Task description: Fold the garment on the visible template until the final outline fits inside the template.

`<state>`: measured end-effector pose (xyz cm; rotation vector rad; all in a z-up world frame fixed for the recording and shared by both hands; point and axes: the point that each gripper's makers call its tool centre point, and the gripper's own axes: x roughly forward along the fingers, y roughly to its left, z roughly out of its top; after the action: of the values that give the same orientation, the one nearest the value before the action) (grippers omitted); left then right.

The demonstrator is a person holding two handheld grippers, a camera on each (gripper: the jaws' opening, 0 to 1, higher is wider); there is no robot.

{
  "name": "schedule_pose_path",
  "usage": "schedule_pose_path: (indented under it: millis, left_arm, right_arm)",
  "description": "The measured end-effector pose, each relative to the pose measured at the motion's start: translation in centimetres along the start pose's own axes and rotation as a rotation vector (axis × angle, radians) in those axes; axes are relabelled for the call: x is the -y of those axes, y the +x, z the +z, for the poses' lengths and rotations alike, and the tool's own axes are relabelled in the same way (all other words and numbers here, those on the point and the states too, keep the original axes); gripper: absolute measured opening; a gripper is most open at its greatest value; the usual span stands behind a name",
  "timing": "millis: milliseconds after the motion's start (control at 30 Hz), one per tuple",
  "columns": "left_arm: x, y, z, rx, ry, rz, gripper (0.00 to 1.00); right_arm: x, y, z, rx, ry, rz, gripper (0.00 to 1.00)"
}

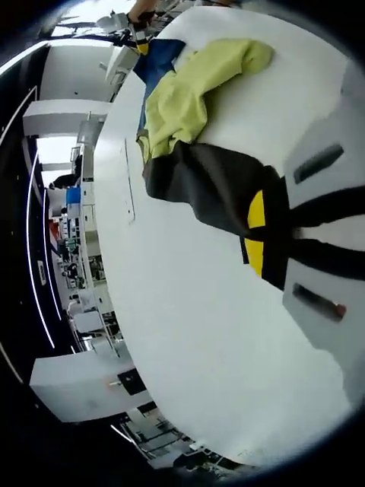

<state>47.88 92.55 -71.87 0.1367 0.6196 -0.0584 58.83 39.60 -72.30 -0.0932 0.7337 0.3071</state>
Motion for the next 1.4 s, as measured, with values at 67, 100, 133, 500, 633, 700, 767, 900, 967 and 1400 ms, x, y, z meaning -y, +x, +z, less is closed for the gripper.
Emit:
schedule_pose_path:
  millis: [67, 100, 133, 500, 633, 700, 767, 900, 967, 1400]
  left_arm:
    - [-0.4, 0.1, -0.3, -0.010, 0.000, 0.006, 0.00]
    - [-0.6, 0.1, -0.3, -0.015, 0.000, 0.008, 0.00]
    - [-0.8, 0.2, -0.4, -0.018, 0.001, 0.010, 0.00]
    - [-2.2, 0.4, -1.4, -0.054, -0.012, 0.052, 0.02]
    - [-1.8, -0.2, -1.4, -0.050, -0.018, 0.051, 0.13]
    - [-1.1, -0.5, -1.3, -0.042, -0.029, 0.028, 0.16]
    - [-0.2, -0.7, -1.4, -0.044, -0.019, 0.010, 0.17]
    - [1.5, -1.2, -1.3, -0.032, 0.002, -0.030, 0.21]
    - [2.4, -1.4, -1.3, -0.025, -0.011, -0.053, 0.22]
    - [4.0, -2.1, -1.7, -0.034, 0.026, 0.016, 0.30]
  right_arm:
    - [0.3, 0.3, -0.2, -0.010, 0.009, -0.002, 0.00]
    - [0.4, 0.4, -0.2, -0.013, 0.012, -0.003, 0.00]
    - [0.5, 0.5, -0.3, -0.015, 0.014, -0.002, 0.00]
    - [0.4, 0.9, -0.6, -0.030, 0.018, 0.015, 0.00]
    - [-0.1, 0.2, 0.1, -0.003, 0.002, 0.020, 0.13]
    - [-0.8, -0.1, 0.5, 0.004, -0.028, 0.040, 0.22]
    - [-1.6, -0.6, 0.5, 0.000, -0.054, 0.056, 0.30]
    - [-4.3, -1.5, 0.1, -0.009, -0.090, 0.127, 0.38]
    - [-5.4, -1.8, -0.4, -0.022, -0.100, 0.147, 0.41]
    - [-10.1, -1.1, -4.0, -0.097, -0.158, 0.239, 0.40]
